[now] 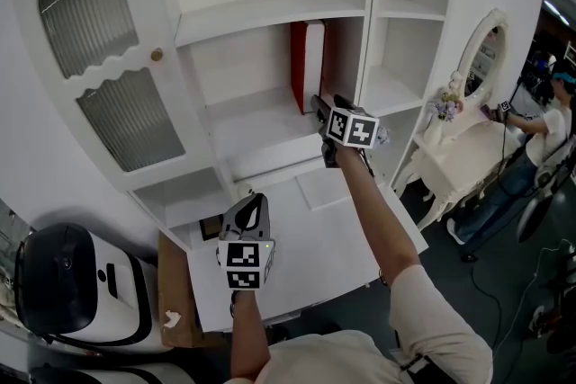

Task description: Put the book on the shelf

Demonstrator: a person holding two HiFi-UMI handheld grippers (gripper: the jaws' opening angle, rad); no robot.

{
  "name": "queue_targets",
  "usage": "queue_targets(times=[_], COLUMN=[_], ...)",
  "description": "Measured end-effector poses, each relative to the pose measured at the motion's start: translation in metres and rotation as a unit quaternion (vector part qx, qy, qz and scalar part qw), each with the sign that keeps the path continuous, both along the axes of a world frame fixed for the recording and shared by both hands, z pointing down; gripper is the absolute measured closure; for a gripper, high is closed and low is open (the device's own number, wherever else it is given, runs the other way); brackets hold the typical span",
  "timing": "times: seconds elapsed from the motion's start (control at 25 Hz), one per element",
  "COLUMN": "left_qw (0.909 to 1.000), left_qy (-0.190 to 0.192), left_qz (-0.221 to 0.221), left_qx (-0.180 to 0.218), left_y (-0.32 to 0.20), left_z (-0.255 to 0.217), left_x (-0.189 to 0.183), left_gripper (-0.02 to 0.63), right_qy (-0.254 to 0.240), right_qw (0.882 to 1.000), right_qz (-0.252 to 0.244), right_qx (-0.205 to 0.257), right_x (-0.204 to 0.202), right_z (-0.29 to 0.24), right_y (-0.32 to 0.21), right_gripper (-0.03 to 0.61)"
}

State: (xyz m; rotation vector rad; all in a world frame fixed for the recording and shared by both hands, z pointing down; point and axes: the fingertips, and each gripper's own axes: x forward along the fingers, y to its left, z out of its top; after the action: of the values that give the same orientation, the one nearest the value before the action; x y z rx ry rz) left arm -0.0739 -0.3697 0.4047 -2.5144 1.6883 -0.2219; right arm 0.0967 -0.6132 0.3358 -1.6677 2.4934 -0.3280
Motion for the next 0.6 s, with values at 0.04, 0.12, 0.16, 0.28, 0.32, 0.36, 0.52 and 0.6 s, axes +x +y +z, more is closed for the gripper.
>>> queue_targets(times=[0.04,0.12,0.16,0.28,0.32,0.36,0.52,0.6], left_qw=[1.0,1.0,1.0,0.9999,0.9999,0.9998,0.9997,0.9996], left_qy=[0.001,0.003,0.005,0.011,0.013,0.015,0.015,0.019], left_qz=[0.0,0.001,0.001,0.003,0.005,0.008,0.02,0.02], left_qx=[0.0,0.001,0.001,-0.002,-0.003,-0.002,0.004,0.006], left_y=[0.001,0.002,0.003,0.004,0.004,0.004,0.007,0.007], left_z=[0.0,0.0,0.0,0.001,0.0,-0.001,-0.005,-0.006], left_x=[0.0,0.001,0.002,0.006,0.008,0.01,0.024,0.025], left_gripper=[0.597,0.597,0.597,0.597,0.597,0.597,0.597,0.597], right_qy=[0.003,0.014,0.02,0.035,0.041,0.048,0.095,0.119], right_qw=[1.0,1.0,0.999,0.998,0.998,0.997,0.991,0.987], right_qz=[-0.003,-0.011,-0.015,-0.024,-0.028,-0.034,-0.047,-0.045], right_qx=[0.003,0.015,0.022,0.041,0.047,0.054,0.085,0.103], right_x=[-0.002,-0.006,-0.008,-0.009,-0.01,-0.012,-0.014,-0.013], right_z=[0.0,-0.004,-0.007,-0.012,-0.014,-0.015,-0.016,-0.016], right_y=[0.003,0.011,0.016,0.032,0.037,0.043,0.065,0.079], right_gripper=[0.298,0.298,0.298,0.298,0.298,0.298,0.298,0.296])
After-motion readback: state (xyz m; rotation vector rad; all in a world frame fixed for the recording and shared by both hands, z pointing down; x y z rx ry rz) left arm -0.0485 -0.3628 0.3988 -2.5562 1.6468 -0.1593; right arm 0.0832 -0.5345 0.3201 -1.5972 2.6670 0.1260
